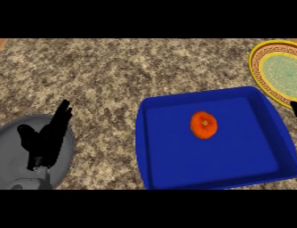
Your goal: Pick the squash from the tray and place it in the plate
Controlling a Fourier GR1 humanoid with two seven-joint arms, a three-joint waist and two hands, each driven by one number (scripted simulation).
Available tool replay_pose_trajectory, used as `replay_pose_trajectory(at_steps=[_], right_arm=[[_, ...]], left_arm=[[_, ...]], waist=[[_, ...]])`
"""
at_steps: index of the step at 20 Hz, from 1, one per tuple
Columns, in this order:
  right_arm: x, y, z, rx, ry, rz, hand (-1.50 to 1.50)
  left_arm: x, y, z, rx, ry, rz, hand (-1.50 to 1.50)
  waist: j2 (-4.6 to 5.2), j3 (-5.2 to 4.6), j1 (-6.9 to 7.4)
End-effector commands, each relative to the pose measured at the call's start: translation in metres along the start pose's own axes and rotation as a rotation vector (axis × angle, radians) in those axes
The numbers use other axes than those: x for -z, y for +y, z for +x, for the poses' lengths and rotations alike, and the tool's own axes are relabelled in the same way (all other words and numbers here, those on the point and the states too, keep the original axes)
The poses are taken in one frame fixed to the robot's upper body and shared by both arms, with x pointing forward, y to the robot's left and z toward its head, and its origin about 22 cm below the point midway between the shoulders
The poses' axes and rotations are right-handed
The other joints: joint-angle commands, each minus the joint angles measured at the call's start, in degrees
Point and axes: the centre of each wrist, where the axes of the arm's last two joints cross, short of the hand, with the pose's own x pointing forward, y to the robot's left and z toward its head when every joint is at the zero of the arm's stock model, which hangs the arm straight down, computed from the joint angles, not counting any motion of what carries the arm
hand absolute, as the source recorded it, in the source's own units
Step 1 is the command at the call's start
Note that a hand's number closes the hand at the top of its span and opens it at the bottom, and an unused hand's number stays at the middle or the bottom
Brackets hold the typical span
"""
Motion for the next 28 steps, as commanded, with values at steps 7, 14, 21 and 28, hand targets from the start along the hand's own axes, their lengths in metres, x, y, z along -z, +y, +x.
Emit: replay_pose_trajectory(at_steps=[7,14,21,28], right_arm=[[-0.036,-0.02,0.023,-0.271,0.088,0.169,-1.5],[-0.044,-0.012,0.078,-0.47,0.204,0.421,-1.5],[-0.045,0.039,0.099,-0.591,0.321,0.479,-1.5],[-0.058,0.087,0.098,-0.673,0.361,0.497,-1.5]], left_arm=[[-0.006,-0.028,-0.014,-0.018,0.151,-0.085,0.0],[-0.012,-0.028,-0.008,-0.025,0.134,-0.097,0.0],[-0.014,-0.02,-0.011,-0.02,0.155,-0.12,0.0],[-0.011,-0.029,-0.012,-0.021,0.165,-0.093,0.0]], waist=[[0.89,-0.84,1.4],[0.73,-0.9,2.96],[1.03,-0.71,4.42],[0.85,-0.61,2.94]])
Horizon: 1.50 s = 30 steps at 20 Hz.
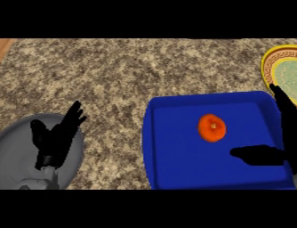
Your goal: Pick the squash from the tray and place it in the plate
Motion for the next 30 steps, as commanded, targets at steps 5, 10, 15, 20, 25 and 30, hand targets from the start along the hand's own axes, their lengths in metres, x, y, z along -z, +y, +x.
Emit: replay_pose_trajectory(at_steps=[5,10,15,20,25,30], right_arm=[[0.001,0.047,0.025,-0.027,0.107,0.135,-1.5],[-0.011,0.061,0.035,-0.006,0.093,0.144,-1.5],[0.025,0.078,0.03,-0.047,0.109,0.113,-1.5],[0.011,0.077,0.026,-0.121,0.184,0.096,-1.5],[0.032,0.098,0.025,-0.145,0.2,0.12,-1.5],[0.046,0.128,0.013,-0.148,0.194,0.154,-1.5]], left_arm=[[0.002,-0.014,-0.022,-0.042,0.095,-0.007,0.0],[-0.004,0.004,-0.016,-0.039,0.083,-0.001,0.0],[0.0,-0.002,-0.009,-0.03,0.105,0.0,0.0],[-0.028,-0.009,-0.025,-0.021,0.078,0.015,0.0],[-0.014,-0.005,-0.013,-0.024,0.086,-0.011,0.0],[-0.013,-0.009,-0.028,-0.013,0.074,-0.008,0.0]], waist=[[0.34,-0.36,-0.85],[0.17,-0.34,-1.1],[0.33,-0.31,-0.89],[0.05,-0.33,-1.13],[0.25,-0.31,-0.86],[0.37,-0.3,-0.7]])
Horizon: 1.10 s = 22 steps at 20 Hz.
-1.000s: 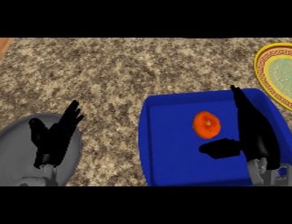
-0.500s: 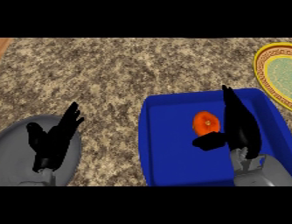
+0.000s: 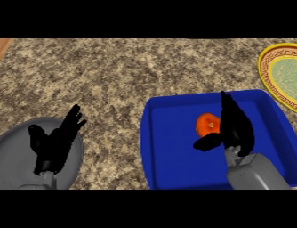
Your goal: Pick the squash from the tray and place it in the plate
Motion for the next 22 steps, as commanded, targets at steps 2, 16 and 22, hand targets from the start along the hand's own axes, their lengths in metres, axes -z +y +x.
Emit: replay_pose_trajectory(at_steps=[2,16,22], right_arm=[[0.002,0.016,0.001,-0.019,0.056,0.029,-1.5],[0.006,0.032,-0.004,-0.174,-0.042,-0.017,1.5],[-0.04,0.02,-0.022,-0.259,-0.488,0.104,1.5]], left_arm=[[-0.005,-0.002,-0.019,-0.013,0.103,-0.012,0.0],[0.006,0.002,-0.021,-0.022,0.073,0.003,0.0],[0.0,-0.004,-0.02,-0.027,0.092,0.0,0.0]], waist=[[0.37,-0.52,-0.13],[0.39,-0.53,-0.42],[0.12,-0.52,-1.7]])
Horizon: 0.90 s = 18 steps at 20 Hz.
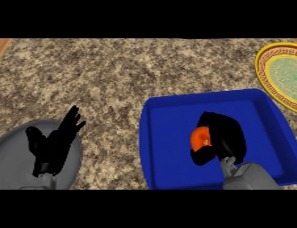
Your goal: Pick the squash from the tray and place it in the plate
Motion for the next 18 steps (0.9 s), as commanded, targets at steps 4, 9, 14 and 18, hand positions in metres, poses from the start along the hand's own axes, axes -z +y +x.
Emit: replay_pose_trajectory(at_steps=[4,9,14,18], right_arm=[[-0.051,-0.032,-0.012,0.099,-0.464,-0.152,1.5],[-0.079,-0.068,-0.04,0.216,-0.448,-0.375,1.5],[-0.073,-0.079,-0.054,0.403,-0.326,-0.507,1.5],[-0.052,-0.086,-0.09,0.499,-0.263,-0.55,1.5]], left_arm=[[0.002,-0.002,-0.01,-0.019,0.086,0.006,0.0],[-0.013,0.001,-0.017,-0.013,0.093,0.012,0.0],[-0.004,0.002,-0.022,0.0,0.08,-0.009,0.0],[0.013,-0.007,-0.02,-0.015,0.073,-0.003,0.0]], waist=[[0.22,-0.5,-1.6],[0.2,-0.53,-1.21],[0.57,-0.55,-0.56],[0.82,-0.51,-0.54]])
